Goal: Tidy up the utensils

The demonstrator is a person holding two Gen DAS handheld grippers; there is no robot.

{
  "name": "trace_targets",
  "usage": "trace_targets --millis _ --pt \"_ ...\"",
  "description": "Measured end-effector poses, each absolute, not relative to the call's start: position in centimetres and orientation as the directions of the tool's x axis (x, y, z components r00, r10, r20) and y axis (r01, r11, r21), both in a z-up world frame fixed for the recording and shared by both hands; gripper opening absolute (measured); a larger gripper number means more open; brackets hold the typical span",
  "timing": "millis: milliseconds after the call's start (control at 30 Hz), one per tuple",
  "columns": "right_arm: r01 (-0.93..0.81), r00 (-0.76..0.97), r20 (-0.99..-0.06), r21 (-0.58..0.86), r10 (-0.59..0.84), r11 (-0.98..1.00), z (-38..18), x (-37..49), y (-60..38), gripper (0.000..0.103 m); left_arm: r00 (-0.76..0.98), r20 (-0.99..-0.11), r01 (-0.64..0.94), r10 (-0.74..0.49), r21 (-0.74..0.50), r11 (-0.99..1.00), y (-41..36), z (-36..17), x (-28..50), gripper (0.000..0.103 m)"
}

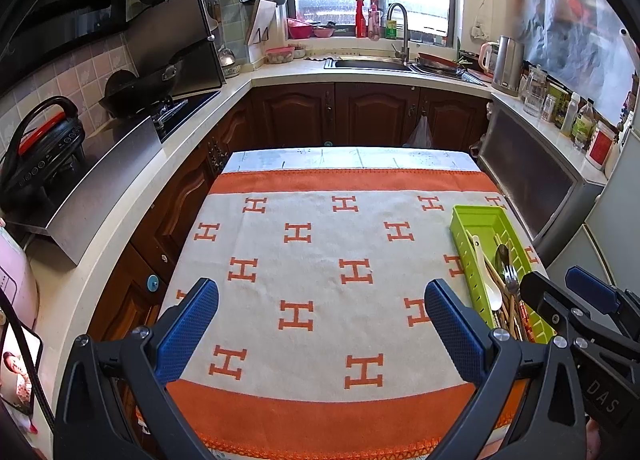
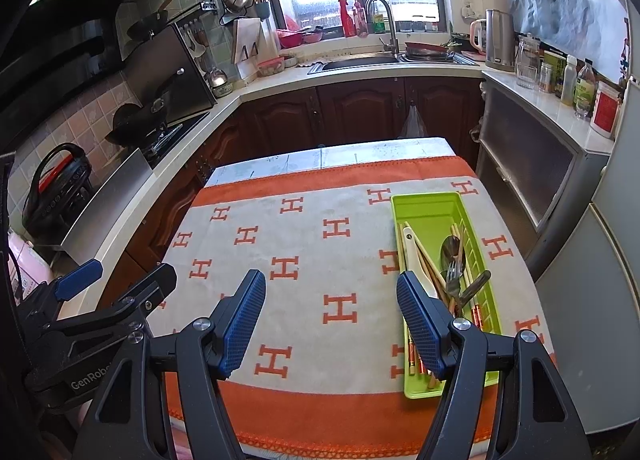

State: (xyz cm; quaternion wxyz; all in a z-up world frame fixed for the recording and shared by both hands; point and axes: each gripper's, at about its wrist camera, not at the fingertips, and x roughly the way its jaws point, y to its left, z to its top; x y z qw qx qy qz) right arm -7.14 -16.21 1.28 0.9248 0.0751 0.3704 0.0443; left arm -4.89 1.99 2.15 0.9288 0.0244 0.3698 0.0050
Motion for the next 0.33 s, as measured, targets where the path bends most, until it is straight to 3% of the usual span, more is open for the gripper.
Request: trace_targets --millis 333 --pt "-0.026 0.719 -0.681 0.173 0.138 0.985 0.97 -7.07 -16.15 0.069 0.726 -0.688 0.008 0.026 0.047 0.999 1.96 2.16 -4.89 0.102"
